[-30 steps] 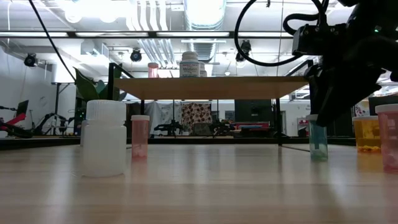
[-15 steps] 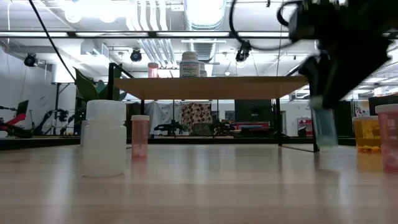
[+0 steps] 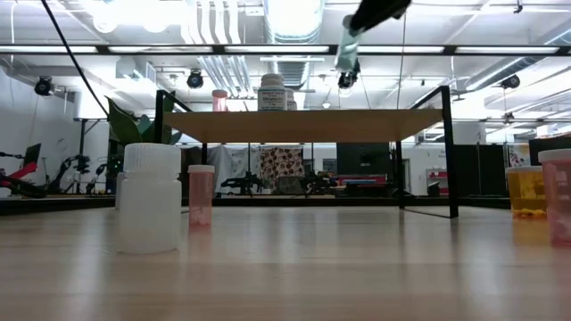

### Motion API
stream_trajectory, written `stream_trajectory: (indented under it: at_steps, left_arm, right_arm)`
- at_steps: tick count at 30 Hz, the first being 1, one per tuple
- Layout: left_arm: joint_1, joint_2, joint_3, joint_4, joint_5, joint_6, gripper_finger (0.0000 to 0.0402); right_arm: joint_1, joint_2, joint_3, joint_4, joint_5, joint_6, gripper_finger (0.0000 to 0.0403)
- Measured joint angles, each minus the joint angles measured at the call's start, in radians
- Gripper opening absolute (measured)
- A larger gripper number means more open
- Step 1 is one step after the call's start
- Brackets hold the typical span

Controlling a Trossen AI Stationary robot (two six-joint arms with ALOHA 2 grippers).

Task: Pick and place medicine bottles onto shelf by color
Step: Put the top blue pill bottle on the shelf, then put the orange pill bottle on the shelf

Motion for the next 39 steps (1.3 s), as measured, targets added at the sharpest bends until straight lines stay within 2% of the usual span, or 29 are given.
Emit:
stream_trajectory:
  at_steps: [6,11,14,23,29,39]
  left_arm:
    - [0.0,0.0,0.0,0.0,0.0,0.001,0.0013]
    - [0.0,0.0,0.0,0.0,0.0,0.025,0.0013]
    - [0.0,0.0,0.0,0.0,0.0,0.03,0.0013]
    - [0.0,0.0,0.0,0.0,0.0,0.031,0.0013]
    - [0.0,0.0,0.0,-0.001,0.0,0.03,0.0013]
    - [0.0,0.0,0.0,-0.001,0.0,0.03,0.0013]
  right_arm:
    - [-0.278,0.0,0.113,-0.097,-0.023,-0.137,0.0112]
    - [-0.501,0.002,0.13,-0.072,-0.25,-0.21,0.0112]
    - [-0.57,0.026,0.129,-0.085,-0.308,-0.221,0.0112]
    - [-0.588,0.143,0.129,-0.12,-0.279,-0.246,0.0112]
    - [-0.589,0.161,0.134,-0.12,-0.228,-0.217,0.0114]
    - [-0.589,0.151,0.131,-0.128,-0.228,-0.195,0.0174]
